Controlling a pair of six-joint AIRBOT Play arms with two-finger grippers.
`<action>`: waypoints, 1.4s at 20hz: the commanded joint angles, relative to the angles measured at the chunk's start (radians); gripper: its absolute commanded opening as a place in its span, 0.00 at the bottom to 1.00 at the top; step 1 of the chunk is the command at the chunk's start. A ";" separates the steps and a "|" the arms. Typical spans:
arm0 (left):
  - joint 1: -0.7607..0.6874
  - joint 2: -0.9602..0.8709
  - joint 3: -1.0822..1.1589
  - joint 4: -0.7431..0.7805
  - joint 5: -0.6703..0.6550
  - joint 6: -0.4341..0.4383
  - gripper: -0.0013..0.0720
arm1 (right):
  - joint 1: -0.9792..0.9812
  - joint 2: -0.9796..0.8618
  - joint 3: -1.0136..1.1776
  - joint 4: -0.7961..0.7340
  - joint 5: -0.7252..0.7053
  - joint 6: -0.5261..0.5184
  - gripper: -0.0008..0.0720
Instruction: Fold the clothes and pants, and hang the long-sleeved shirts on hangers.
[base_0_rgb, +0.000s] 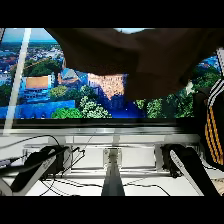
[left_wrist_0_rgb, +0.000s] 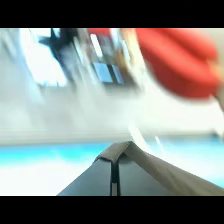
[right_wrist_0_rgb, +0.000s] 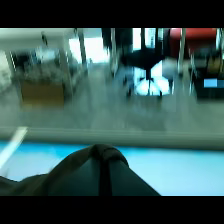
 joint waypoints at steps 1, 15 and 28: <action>0.067 0.167 0.004 0.071 0.152 -0.007 0.03 | 0.000 0.156 0.036 0.010 -0.016 0.000 0.03; 0.199 0.210 0.002 0.186 0.092 -0.160 0.03 | 0.000 0.060 0.187 0.011 0.216 0.001 0.03; 0.017 -0.706 0.002 0.196 -0.066 -0.131 0.03 | 0.000 -0.974 0.187 0.029 0.091 0.014 0.03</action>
